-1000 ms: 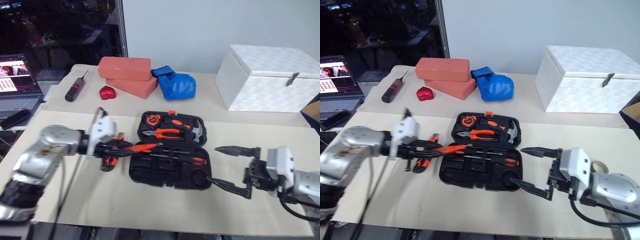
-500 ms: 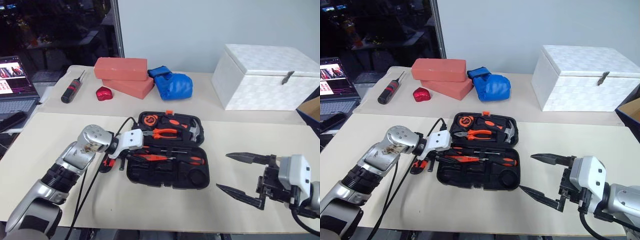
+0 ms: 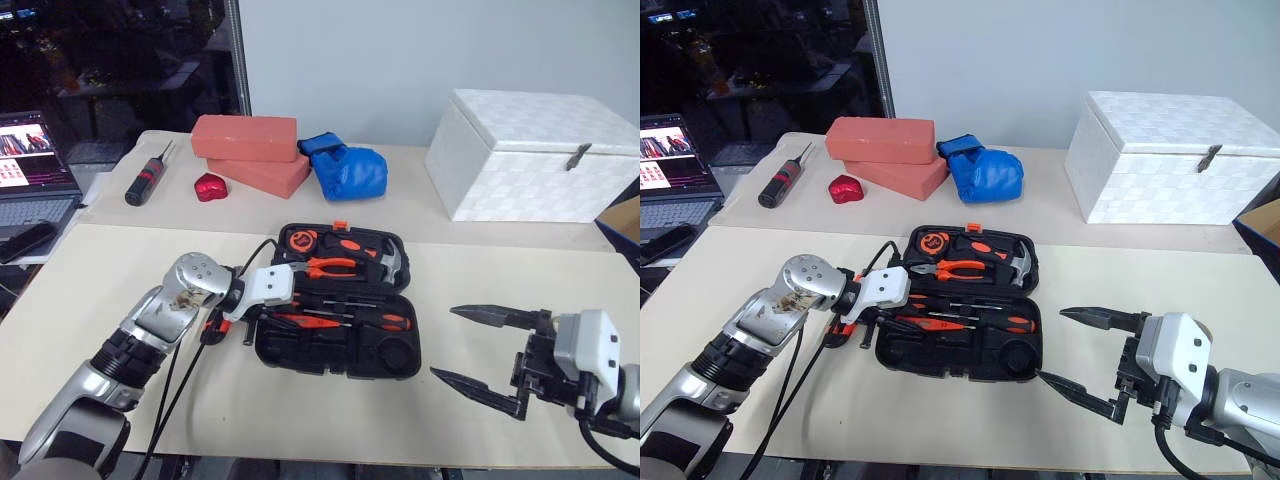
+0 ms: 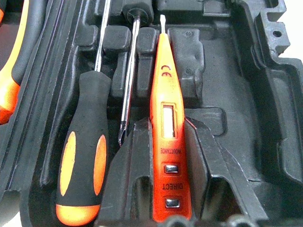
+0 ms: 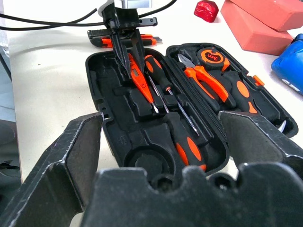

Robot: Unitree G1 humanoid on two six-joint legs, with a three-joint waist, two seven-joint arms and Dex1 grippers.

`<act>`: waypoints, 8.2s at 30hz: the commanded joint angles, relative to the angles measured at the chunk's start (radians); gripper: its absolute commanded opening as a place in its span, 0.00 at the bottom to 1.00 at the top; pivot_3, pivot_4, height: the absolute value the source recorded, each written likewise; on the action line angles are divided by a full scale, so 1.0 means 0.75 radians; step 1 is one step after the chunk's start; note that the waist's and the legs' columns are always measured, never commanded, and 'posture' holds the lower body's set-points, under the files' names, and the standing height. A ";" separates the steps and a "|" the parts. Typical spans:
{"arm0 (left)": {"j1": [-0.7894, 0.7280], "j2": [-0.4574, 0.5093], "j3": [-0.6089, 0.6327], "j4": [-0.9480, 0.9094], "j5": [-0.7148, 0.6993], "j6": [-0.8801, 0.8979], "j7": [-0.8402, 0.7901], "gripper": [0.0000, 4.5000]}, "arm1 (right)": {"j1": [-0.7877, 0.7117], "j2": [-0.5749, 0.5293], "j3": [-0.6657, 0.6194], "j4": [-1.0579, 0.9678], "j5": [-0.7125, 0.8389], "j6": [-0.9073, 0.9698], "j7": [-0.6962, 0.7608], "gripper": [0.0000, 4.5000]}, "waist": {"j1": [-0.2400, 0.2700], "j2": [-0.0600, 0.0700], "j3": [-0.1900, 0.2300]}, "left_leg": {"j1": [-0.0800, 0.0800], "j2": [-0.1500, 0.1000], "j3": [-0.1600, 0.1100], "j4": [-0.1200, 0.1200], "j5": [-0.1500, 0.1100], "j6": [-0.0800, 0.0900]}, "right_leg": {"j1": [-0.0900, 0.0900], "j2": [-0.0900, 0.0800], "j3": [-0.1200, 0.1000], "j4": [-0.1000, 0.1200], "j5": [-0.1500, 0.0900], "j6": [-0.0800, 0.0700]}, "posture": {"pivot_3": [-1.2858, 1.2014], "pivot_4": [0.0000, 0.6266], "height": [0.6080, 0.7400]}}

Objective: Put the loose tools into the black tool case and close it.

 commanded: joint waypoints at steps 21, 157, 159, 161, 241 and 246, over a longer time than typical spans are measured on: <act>0.298 -0.066 0.335 -0.313 -0.373 0.319 0.211 0.01 | -0.097 -0.028 0.034 0.055 0.025 -0.001 0.019 1.00 | -0.007 0.001 0.000 | -0.001 0.000 -0.001 0.000 0.000 0.000 | -0.002 0.001 0.000 0.002 0.001 0.004 | 0.52 0.24 0.97; 0.145 0.065 0.141 -0.290 -0.315 -0.001 -0.064 0.39 | 0.085 -0.031 -0.218 0.094 0.112 -0.020 0.242 1.00 | 0.017 0.005 0.000 | -0.010 -0.006 -0.003 0.000 0.003 0.002 | -0.002 -0.001 0.002 -0.005 -0.002 0.000 | 0.52 0.24 0.97; 0.127 0.052 0.091 -0.270 -0.276 -0.014 -0.083 0.39 | 0.107 -0.040 -0.246 0.092 0.113 -0.016 0.257 1.00 | 0.007 0.005 0.000 | -0.010 -0.004 -0.003 0.000 0.003 0.002 | -0.002 0.000 0.002 -0.004 -0.002 0.001 | 0.52 0.24 0.97; 0.108 0.028 0.048 -0.242 -0.223 -0.029 -0.069 0.39 | 0.117 -0.048 -0.270 0.094 0.123 -0.016 0.263 1.00 | -0.001 0.005 0.000 | -0.010 -0.003 -0.004 0.000 0.003 0.002 | -0.002 0.002 0.002 -0.003 -0.002 0.001 | 0.52 0.24 0.97; 0.170 -0.257 0.331 -0.449 -0.646 0.314 0.171 0.82 | 0.077 -0.204 -0.132 0.198 -0.208 0.658 -0.420 1.00 | -0.001 0.019 -0.015 | -0.015 -0.009 -0.010 0.017 0.003 0.003 | 0.001 -0.001 0.003 0.001 -0.001 0.004 | 0.52 0.24 0.97; 0.111 -0.280 0.272 -0.452 -0.660 0.316 0.144 0.99 | 0.003 -0.233 -0.127 0.394 -0.329 0.699 -0.491 1.00 | -0.001 0.019 -0.014 | -0.015 -0.011 -0.011 0.018 0.003 0.003 | 0.001 -0.002 0.003 0.000 -0.001 0.004 | 0.52 0.24 0.97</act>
